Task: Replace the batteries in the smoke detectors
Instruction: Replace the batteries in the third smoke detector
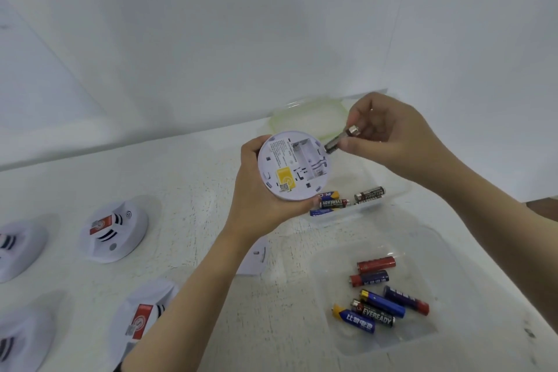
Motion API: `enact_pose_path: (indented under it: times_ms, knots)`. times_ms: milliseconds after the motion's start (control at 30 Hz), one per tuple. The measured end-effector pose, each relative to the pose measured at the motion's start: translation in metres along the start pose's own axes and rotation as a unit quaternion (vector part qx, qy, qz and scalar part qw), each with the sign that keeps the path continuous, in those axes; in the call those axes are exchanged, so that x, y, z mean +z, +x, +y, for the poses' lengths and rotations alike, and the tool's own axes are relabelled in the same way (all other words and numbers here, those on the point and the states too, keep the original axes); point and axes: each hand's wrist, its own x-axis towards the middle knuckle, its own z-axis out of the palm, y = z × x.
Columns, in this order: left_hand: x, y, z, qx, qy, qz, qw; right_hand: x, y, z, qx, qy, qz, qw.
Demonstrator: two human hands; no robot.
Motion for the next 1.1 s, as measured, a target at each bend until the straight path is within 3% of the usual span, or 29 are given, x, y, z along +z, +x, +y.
enact_pose_path:
  times_ms: [67,267,500,633,800,1100]
  knots:
    - [0.001,0.000,0.004,0.006,0.005,-0.007,1.000,0.004,0.000,-0.004,-0.030,-0.003,-0.002,1.000]
    - [0.001,-0.002,0.007,0.008,0.005,-0.047,0.999,0.014,-0.002,-0.009,-0.101,-0.195,-0.033,0.975]
    - [0.002,-0.005,0.004,0.016,0.000,-0.065,0.998,0.016,-0.005,-0.008,-0.152,-0.271,-0.042,0.950]
    - [0.003,-0.007,0.008,0.030,0.011,-0.061,0.998,0.019,-0.008,-0.003,-0.185,-0.303,-0.003,0.935]
    - [0.005,-0.008,0.012,0.043,0.025,-0.024,0.998,0.027,-0.019,-0.006,-0.092,-0.097,-0.004,0.991]
    - [0.006,-0.014,0.021,0.098,0.065,-0.009,0.993,0.033,-0.028,0.000,-0.086,-0.018,0.013,0.996]
